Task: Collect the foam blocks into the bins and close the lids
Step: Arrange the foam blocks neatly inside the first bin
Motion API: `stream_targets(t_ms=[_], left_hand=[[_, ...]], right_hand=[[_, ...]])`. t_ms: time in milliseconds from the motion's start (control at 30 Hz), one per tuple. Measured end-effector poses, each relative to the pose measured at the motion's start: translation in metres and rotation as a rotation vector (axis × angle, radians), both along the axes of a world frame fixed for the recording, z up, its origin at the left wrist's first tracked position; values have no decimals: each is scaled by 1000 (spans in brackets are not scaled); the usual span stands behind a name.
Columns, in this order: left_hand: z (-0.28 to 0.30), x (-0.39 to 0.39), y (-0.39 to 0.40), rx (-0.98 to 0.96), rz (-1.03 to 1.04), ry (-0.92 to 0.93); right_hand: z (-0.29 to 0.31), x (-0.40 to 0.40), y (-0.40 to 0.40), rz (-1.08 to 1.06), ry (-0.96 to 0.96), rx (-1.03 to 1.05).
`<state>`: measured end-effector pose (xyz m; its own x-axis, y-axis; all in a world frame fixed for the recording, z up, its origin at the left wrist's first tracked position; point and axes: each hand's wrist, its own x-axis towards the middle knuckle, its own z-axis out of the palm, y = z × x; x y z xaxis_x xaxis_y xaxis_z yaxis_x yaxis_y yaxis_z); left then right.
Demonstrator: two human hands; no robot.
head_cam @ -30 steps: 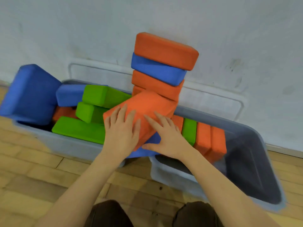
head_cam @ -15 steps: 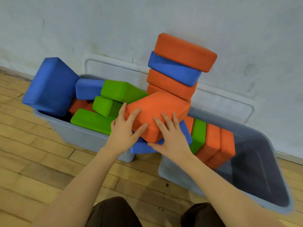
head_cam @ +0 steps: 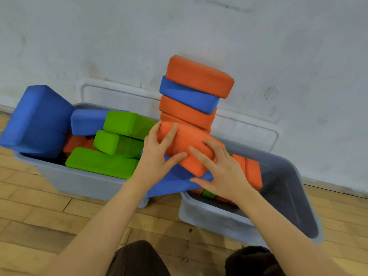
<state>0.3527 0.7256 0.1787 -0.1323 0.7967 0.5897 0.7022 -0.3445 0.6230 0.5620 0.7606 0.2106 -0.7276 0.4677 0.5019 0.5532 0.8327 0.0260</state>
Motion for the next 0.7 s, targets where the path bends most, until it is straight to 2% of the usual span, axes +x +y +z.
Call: stream_targets(t_ms=[100, 233, 333, 433, 500, 567, 633, 700], left_hand=[[8, 6, 7, 18, 23, 2], [14, 9, 11, -17, 207, -30], [-12, 13, 0, -166, 275, 1], [-48, 11, -14, -368, 378, 70], [-69, 7, -21, -543, 397, 143], [-86, 5, -25, -630, 376, 162], [-95, 4, -26, -615, 325, 83], [-99, 3, -25, -555, 268, -78]], right_hand=[[6, 7, 5, -32, -40, 78], [5, 13, 1, -145, 97, 178], [-8, 15, 2, -205, 102, 220], [-27, 12, 2, -245, 125, 152], [-42, 7, 0, -251, 107, 112], [-54, 1, -3, -244, 105, 89], [-60, -4, -4, -236, 129, 75], [-63, -6, -2, -244, 148, 69]])
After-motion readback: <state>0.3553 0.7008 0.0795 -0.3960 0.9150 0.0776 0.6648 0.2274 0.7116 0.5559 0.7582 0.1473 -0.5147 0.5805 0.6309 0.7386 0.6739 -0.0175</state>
